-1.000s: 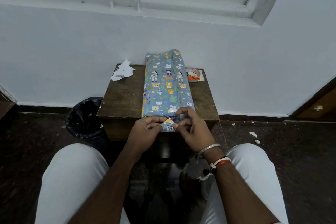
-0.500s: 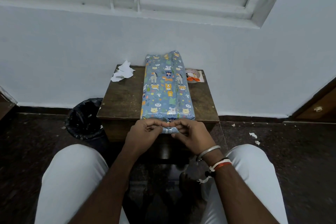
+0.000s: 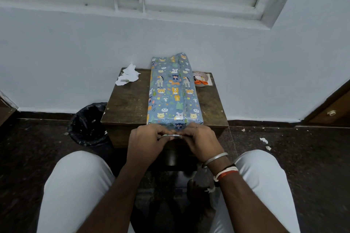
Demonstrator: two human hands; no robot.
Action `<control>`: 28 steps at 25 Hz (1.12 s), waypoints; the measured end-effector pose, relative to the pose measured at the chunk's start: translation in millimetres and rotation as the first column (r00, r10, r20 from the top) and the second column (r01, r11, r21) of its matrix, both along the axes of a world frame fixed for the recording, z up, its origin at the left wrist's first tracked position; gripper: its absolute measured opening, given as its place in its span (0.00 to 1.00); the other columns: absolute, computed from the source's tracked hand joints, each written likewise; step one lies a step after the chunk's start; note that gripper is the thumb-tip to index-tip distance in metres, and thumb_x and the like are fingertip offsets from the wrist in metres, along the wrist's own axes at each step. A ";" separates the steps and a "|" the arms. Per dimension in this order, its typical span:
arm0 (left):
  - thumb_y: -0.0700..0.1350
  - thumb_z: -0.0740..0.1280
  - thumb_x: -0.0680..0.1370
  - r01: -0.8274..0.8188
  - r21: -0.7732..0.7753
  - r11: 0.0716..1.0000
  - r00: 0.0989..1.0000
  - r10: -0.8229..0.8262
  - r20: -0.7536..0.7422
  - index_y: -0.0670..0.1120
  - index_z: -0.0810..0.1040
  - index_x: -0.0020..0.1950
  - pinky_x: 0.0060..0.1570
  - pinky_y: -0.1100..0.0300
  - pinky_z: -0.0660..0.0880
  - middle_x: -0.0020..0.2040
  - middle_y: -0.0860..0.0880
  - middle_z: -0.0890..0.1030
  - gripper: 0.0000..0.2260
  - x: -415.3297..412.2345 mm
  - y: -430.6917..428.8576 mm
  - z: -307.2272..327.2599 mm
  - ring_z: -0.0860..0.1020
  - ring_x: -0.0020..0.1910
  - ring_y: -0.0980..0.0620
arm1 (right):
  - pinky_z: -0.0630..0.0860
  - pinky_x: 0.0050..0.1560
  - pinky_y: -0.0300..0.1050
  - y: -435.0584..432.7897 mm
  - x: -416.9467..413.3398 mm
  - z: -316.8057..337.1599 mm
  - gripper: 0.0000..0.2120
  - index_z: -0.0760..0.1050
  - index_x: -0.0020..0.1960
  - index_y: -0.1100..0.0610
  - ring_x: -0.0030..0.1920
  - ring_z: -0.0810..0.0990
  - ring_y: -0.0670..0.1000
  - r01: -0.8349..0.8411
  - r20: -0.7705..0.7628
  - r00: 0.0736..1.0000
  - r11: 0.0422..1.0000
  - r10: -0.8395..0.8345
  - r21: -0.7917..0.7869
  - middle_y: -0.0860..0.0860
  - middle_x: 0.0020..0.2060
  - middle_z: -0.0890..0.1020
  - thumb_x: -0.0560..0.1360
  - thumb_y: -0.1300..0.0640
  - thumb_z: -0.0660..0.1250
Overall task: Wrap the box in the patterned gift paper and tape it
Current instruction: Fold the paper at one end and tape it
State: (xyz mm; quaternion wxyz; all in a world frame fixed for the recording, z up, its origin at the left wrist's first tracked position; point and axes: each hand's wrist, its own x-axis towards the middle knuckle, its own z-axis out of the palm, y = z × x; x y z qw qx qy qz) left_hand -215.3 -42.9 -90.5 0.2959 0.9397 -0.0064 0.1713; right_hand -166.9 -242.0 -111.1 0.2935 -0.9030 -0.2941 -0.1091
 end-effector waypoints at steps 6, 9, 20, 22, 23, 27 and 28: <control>0.53 0.76 0.75 -0.002 0.018 1.000 0.998 0.003 -0.067 0.56 0.88 0.49 0.42 0.61 0.70 0.42 0.54 0.87 0.05 6.2 -3.3 3.4 0.83 0.43 0.51 | 0.81 0.47 0.53 2.3 3.8 -0.7 0.07 0.86 0.52 0.53 0.47 0.83 0.58 0.018 0.030 0.999 0.995 -0.015 -0.100 0.52 0.46 0.85 0.77 0.58 0.71; 0.53 0.76 0.75 -0.002 0.047 0.999 0.996 0.006 -0.084 0.54 0.88 0.49 0.42 0.59 0.72 0.41 0.53 0.87 0.06 6.5 -0.9 3.3 0.82 0.43 0.50 | 0.81 0.47 0.53 0.1 7.0 -1.9 0.06 0.86 0.51 0.52 0.47 0.84 0.57 0.015 0.016 1.000 0.994 -0.013 -0.109 0.51 0.46 0.86 0.77 0.55 0.71; 0.57 0.79 0.66 0.004 0.355 0.935 0.975 -0.083 0.207 0.55 0.82 0.59 0.52 0.54 0.70 0.58 0.52 0.79 0.23 8.8 8.7 -2.2 0.76 0.56 0.49 | 0.80 0.40 0.51 7.5 6.3 -1.8 0.14 0.83 0.51 0.52 0.44 0.83 0.56 0.014 0.151 0.988 0.988 0.009 -0.152 0.51 0.43 0.84 0.80 0.46 0.62; 0.55 0.82 0.64 0.084 0.280 0.956 0.982 -0.127 0.140 0.52 0.79 0.69 0.63 0.51 0.74 0.66 0.51 0.79 0.34 14.4 9.5 -8.1 0.76 0.64 0.49 | 0.79 0.35 0.51 9.9 6.4 -3.1 0.17 0.82 0.48 0.53 0.41 0.81 0.57 0.042 0.180 0.983 0.990 -0.017 -0.134 0.51 0.40 0.83 0.80 0.45 0.59; 0.53 0.83 0.64 0.090 0.231 0.969 0.985 -0.122 0.124 0.51 0.79 0.69 0.64 0.52 0.74 0.66 0.52 0.79 0.35 17.1 9.4 -11.2 0.76 0.64 0.50 | 0.78 0.32 0.50 11.0 7.3 -3.9 0.17 0.82 0.47 0.54 0.40 0.81 0.57 0.067 0.203 0.978 0.989 -0.039 -0.133 0.51 0.39 0.82 0.80 0.45 0.59; 0.50 0.83 0.65 0.057 0.107 0.993 0.989 -0.071 0.130 0.51 0.83 0.64 0.62 0.57 0.76 0.60 0.54 0.83 0.28 25.1 9.6 -14.4 0.80 0.60 0.52 | 0.74 0.24 0.48 16.7 10.3 -6.7 0.09 0.79 0.41 0.57 0.32 0.79 0.58 0.177 0.264 0.956 0.967 -0.125 -0.184 0.53 0.33 0.78 0.74 0.54 0.76; 0.51 0.83 0.65 0.051 0.089 0.995 0.988 -0.063 0.138 0.52 0.84 0.63 0.61 0.56 0.77 0.59 0.54 0.84 0.26 26.5 9.1 -13.1 0.80 0.60 0.53 | 0.73 0.22 0.47 17.6 11.1 -6.1 0.10 0.79 0.40 0.57 0.31 0.79 0.58 0.191 0.267 0.955 0.958 -0.130 -0.213 0.52 0.32 0.78 0.71 0.55 0.79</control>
